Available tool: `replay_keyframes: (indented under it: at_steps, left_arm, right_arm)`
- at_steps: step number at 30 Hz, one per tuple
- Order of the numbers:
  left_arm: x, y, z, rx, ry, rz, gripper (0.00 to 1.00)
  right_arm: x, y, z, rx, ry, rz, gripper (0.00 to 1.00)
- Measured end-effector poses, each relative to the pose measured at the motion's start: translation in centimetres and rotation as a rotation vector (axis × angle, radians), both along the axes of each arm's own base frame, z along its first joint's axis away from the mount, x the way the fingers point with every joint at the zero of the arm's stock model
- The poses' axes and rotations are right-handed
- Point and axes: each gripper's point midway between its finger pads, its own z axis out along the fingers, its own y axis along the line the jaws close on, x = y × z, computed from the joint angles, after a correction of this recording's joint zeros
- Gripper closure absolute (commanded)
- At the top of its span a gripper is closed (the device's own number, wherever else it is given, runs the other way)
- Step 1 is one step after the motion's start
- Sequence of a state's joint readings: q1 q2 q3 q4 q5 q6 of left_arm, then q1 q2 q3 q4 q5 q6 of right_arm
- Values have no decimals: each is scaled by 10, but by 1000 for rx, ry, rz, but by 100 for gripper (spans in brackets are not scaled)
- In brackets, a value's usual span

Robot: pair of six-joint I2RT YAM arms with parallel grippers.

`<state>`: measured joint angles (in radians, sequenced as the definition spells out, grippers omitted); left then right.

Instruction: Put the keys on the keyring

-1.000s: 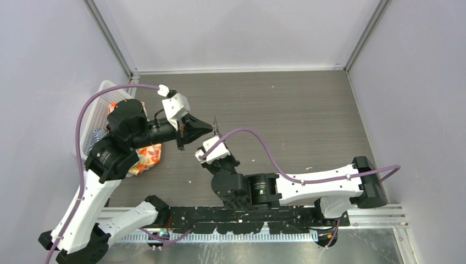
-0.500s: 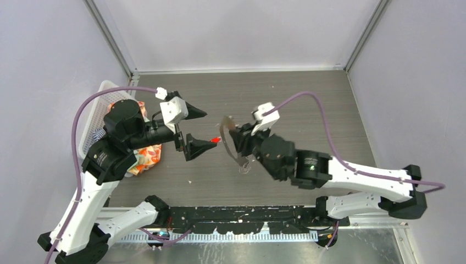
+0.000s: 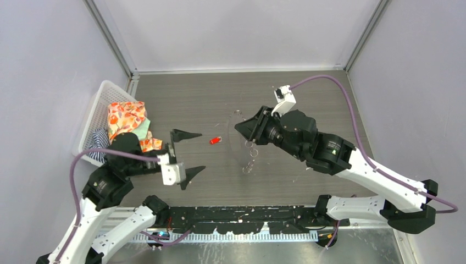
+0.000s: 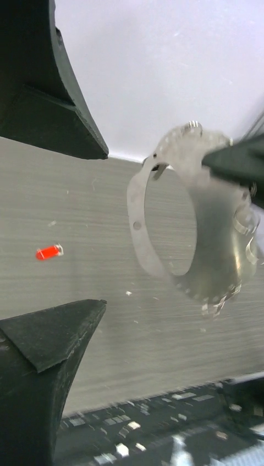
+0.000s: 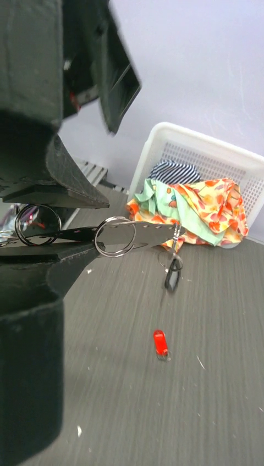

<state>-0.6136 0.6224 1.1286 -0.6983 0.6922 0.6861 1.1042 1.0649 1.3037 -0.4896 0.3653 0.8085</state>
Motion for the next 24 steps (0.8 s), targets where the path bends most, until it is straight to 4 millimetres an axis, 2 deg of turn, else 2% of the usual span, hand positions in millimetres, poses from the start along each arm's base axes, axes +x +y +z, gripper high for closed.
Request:
replay_keyframes:
  at_steps: [4,7,12,18,24]
  left_arm:
    - [10,-5,-37,90,-223,-73,0]
    - [16,-8,-50,127,-397,-114,0]
    - [16,-13,-44,113,-680,-154,2]
    - [18,-21,-42,118,-873,-197,9]
    - [37,-32,-38,143,-1043,-193,16]
  right_arm:
    - [13,10,-4,88,107,-7,99]
    - [23,18,-4,160,165,-19,99]
    - [33,23,3,296,231,-34,99]
    - [42,33,3,450,305,-39,99]
    - [43,48,0,517,376,-16,99]
